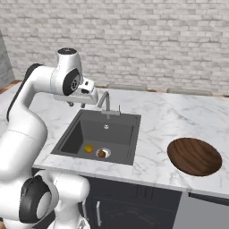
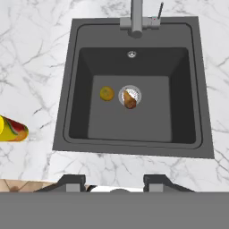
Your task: Remove the pear and orange from the sink. Then move the bowl and cup from the counter to the sink for washing.
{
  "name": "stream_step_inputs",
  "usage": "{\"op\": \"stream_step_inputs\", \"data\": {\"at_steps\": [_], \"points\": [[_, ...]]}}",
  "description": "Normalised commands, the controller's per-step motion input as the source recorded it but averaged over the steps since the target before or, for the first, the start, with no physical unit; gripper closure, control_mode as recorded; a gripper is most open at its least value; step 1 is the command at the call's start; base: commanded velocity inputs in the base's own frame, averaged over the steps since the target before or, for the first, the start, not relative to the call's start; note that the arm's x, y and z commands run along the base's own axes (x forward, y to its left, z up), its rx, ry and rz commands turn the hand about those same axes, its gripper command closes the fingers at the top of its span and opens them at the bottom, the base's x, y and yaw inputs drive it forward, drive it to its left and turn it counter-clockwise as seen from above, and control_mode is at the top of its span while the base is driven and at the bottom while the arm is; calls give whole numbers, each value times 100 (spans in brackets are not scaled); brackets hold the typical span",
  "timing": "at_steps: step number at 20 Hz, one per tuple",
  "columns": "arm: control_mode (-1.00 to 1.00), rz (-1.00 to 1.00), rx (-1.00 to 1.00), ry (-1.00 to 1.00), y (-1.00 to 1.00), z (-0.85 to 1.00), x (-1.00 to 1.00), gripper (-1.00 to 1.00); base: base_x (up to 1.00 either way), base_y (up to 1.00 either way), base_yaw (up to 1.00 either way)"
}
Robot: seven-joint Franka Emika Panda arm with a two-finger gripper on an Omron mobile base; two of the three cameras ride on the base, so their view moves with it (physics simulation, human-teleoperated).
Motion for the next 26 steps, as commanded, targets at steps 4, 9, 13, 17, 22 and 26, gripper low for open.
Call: {"op": "stream_step_inputs", "data": {"at_steps": [4,9,13,17,22,26], "points": [[-100,0,0,0,0,0,-1,-100,0,0,0],[-100,0,0,0,-2,-4,-9,-100,0,0,0],[-100,0,8,0,-2,-9,-11,-100,0,0,0],[-100,0,2,0,0,-9,-21,-100,0,0,0],[-100,-1,0,0,1,-12,-27,-100,0,0,0],[-100,-9,0,0,7,-15,-14,-100,0,0,0]]}}
